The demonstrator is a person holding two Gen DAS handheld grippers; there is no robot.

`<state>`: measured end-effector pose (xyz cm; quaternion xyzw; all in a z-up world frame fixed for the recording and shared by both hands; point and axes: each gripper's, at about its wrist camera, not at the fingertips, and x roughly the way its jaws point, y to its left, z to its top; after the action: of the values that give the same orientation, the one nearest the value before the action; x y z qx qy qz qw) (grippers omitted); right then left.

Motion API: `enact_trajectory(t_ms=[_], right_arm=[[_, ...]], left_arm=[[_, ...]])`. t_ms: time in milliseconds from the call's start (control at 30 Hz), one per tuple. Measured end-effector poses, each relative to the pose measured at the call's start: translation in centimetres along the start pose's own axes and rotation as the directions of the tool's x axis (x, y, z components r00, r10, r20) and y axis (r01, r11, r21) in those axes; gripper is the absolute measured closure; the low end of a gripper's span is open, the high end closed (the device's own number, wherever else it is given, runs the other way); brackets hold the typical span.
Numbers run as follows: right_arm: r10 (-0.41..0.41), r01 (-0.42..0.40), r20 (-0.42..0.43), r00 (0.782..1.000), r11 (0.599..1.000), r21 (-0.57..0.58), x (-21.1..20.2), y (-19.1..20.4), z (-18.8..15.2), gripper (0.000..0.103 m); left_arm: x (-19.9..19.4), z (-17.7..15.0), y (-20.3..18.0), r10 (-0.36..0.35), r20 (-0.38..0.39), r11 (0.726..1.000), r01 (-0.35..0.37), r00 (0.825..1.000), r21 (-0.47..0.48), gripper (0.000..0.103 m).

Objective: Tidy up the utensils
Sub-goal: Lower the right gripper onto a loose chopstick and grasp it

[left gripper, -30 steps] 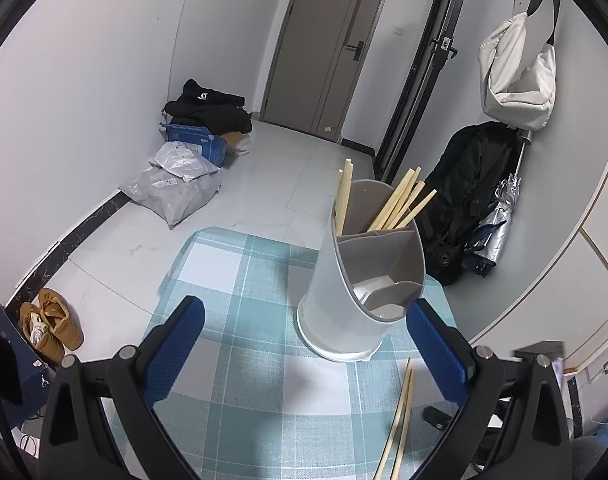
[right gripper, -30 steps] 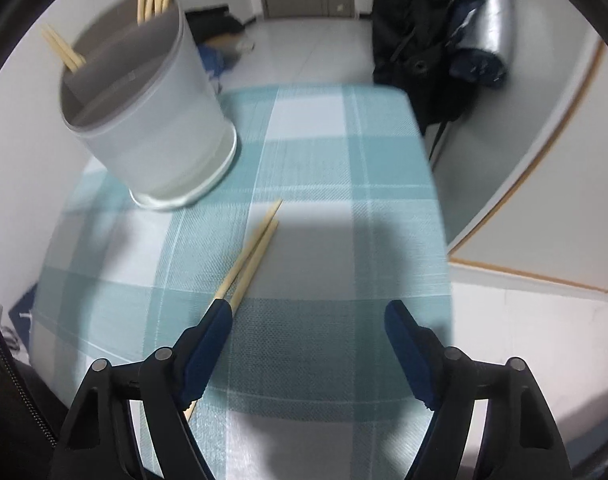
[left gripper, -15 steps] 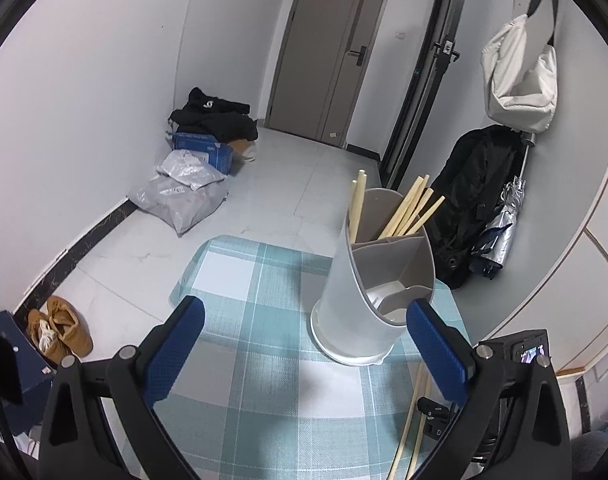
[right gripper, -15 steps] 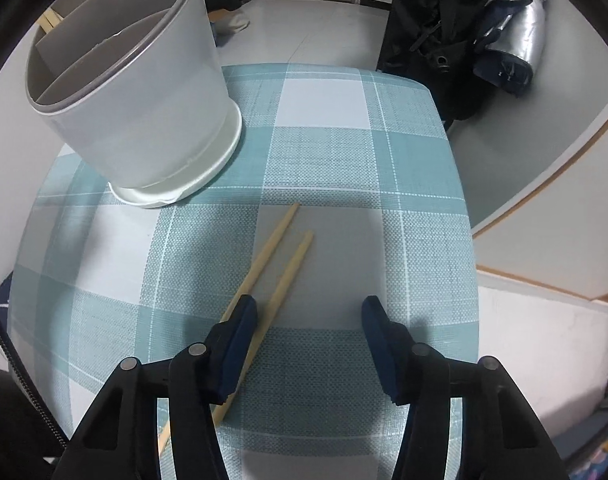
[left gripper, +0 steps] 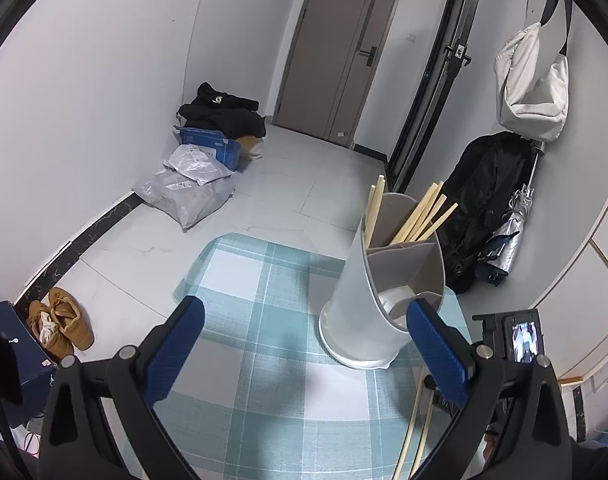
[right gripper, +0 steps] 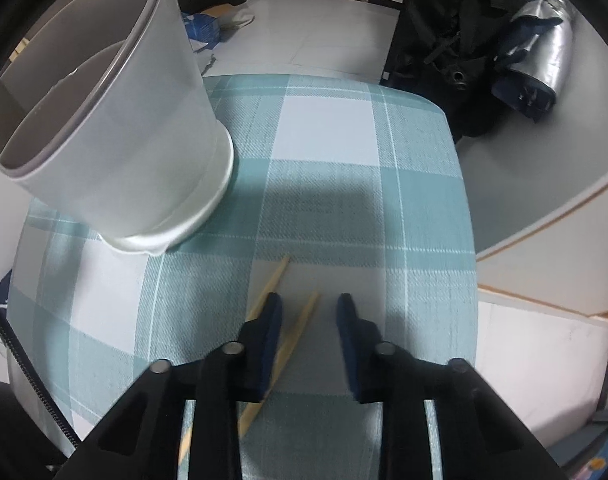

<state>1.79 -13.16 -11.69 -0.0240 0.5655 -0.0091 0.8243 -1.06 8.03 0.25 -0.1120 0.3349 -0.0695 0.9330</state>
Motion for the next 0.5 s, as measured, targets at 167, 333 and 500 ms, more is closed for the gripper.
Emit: enact_trajectory(t_ms=[167, 333, 500], right_arm=[[0.014, -0.014, 0.009, 1.000, 1.000, 0.012, 0.1, -0.1, 0.0, 0.096], [0.044, -0.045, 0.036, 0.998, 0.998, 0.052, 0.2, -1.4, -0.1, 0.100], [0.085, -0.090, 0.055, 0.995, 0.991, 0.096, -0.7, -3.1, -0.8, 0.100]], left_arm=[[0.2, 0.0, -0.1, 0.002, -0.005, 1.000, -0.002, 1.000, 0.005, 0.004], [0.3, -0.2, -0.2, 0.005, -0.009, 1.000, -0.005, 1.000, 0.018, 0.004], [0.5, -0.6, -0.7, -0.002, -0.025, 0.999, 0.003, 1.000, 0.044, 0.004]])
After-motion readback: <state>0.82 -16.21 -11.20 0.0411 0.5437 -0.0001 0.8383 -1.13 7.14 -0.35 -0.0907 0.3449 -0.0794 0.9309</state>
